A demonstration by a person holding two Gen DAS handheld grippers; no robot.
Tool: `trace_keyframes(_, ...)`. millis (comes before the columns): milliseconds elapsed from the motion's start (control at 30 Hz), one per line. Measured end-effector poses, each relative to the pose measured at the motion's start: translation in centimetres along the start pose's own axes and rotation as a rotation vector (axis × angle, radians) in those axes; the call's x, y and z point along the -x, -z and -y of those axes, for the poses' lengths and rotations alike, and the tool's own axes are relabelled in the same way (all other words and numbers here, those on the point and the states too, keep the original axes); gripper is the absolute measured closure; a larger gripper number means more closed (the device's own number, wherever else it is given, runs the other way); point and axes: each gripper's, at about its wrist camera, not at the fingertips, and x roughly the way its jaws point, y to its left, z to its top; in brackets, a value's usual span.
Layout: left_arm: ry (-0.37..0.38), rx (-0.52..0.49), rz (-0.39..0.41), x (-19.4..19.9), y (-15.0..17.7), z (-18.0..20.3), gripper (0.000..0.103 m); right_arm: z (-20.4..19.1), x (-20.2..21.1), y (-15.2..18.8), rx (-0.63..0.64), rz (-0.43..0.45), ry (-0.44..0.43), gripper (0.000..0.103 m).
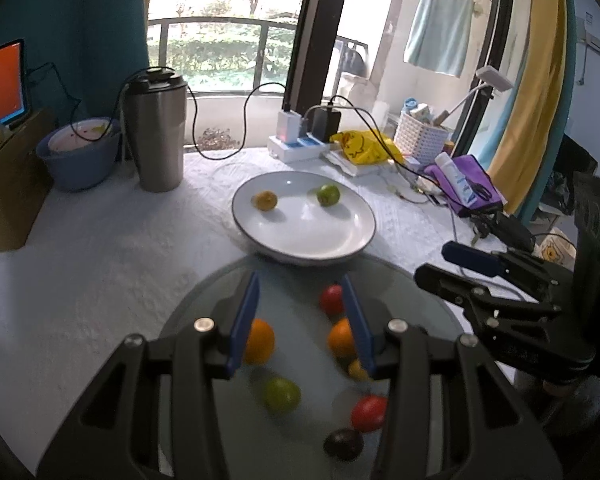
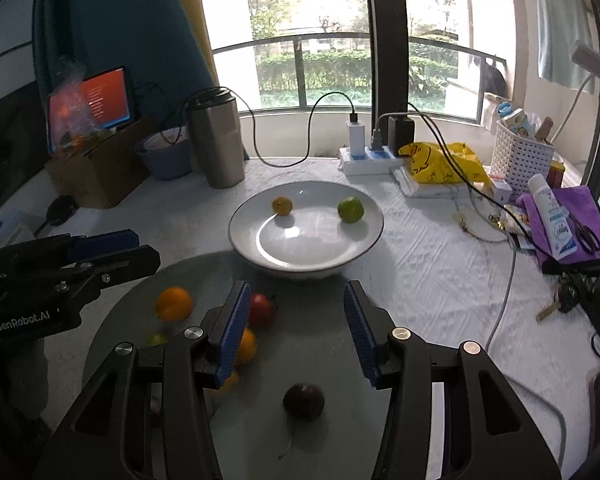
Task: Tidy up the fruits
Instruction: 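Move both open grippers back to the mat toward the dark plums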
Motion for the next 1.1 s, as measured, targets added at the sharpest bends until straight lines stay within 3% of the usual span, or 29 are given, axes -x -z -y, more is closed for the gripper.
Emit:
trace_keyframes(500,0.016,0.008,-0.017,2.3,4.2,0.6,0.058,-2.2,2.5,3.3,0.021,-0.017,-0.019,0.052)
trace_keyframes(1100,0.063,-0.015,-0.122,1.6,9.6,2.5,0.058,-2.6,3.7,6.8,0.009,-0.057,-0.013,0.052)
